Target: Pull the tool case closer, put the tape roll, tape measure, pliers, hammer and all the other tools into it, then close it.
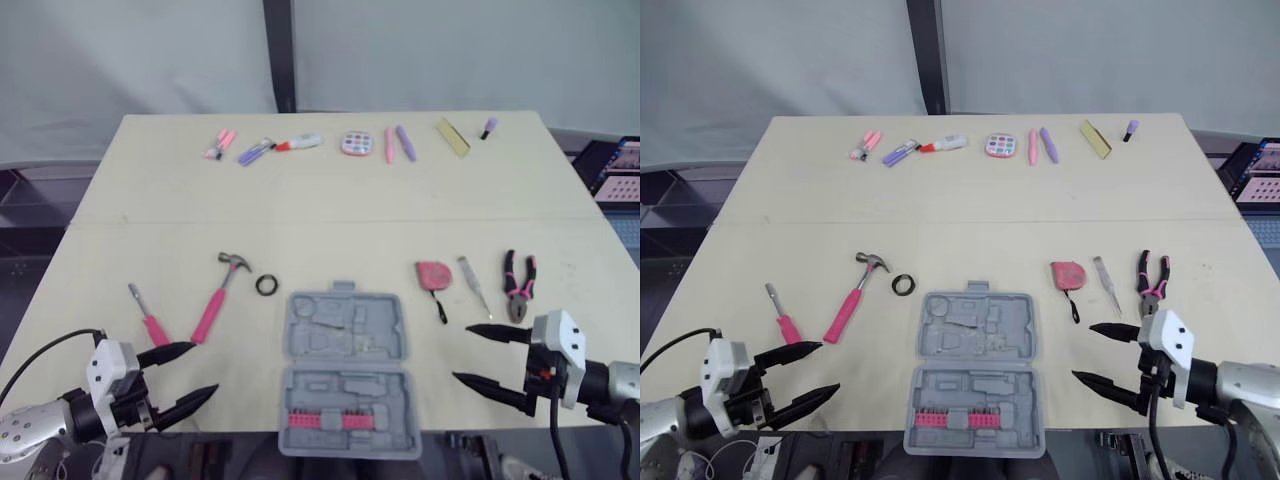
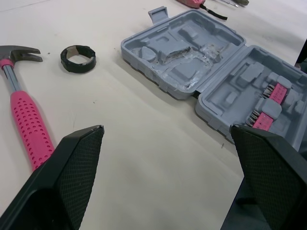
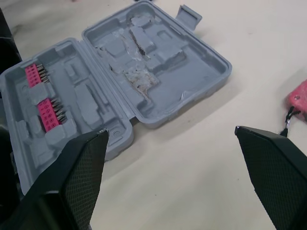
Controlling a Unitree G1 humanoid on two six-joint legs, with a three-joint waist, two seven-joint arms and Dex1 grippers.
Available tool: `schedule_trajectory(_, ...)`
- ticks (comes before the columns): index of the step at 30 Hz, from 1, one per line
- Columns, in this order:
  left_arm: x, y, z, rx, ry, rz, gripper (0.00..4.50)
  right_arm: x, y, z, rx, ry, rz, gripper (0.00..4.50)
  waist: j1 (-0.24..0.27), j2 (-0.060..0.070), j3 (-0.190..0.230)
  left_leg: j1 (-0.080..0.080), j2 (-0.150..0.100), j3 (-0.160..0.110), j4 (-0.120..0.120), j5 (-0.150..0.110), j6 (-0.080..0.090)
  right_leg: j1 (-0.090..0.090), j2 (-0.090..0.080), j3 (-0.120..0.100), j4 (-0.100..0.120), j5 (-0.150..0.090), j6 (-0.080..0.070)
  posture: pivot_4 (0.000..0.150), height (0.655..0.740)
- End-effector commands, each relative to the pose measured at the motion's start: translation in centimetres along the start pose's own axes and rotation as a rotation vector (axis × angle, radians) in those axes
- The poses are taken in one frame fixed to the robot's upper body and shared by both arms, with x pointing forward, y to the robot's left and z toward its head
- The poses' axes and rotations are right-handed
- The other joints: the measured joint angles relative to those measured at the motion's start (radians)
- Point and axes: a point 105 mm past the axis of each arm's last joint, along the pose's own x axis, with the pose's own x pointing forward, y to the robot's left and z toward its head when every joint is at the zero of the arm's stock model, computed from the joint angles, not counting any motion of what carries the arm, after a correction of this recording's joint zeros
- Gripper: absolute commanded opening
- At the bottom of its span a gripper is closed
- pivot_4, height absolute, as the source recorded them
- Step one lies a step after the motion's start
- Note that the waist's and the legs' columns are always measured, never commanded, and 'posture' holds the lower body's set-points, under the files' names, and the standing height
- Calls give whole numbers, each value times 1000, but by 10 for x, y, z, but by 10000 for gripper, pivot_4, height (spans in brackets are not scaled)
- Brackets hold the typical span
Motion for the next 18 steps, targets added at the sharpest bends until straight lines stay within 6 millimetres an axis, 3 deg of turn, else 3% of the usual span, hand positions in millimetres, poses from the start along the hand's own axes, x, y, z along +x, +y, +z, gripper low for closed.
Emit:
schedule_trajectory(1, 0, 1, 8, 22, -21, 1, 45000, -1, 4, 12, -55, -28, 26, 44561, 0, 0, 0, 0, 0, 0, 0, 0, 0, 0, 0, 0, 0, 0, 0, 1500, 7400)
schedule_trajectory(12, 2, 4, 6, 24, 14, 19, 45000, 1, 7, 22, -94, -85, 22, 44561, 1, 0, 0, 0, 0, 0, 0, 0, 0, 0, 0, 0, 0, 0, 0, 1500, 7400)
schedule_trajectory(15, 8, 17, 7, 30, 121, 34, 45000, 5, 13, 30, -117, -149, 46, 44561, 6, 0, 0, 0, 0, 0, 0, 0, 0, 0, 0, 0, 0, 0, 0, 1500, 7400)
schedule_trajectory(18, 15, 39, 21, 99, 208, 53, 45000, 7, 16, 30, -135, -155, 65, 44561, 13, 0, 0, 1, 0, -1, 1, 0, 0, 0, 0, 1, 1, 0, 0, 1500, 7400)
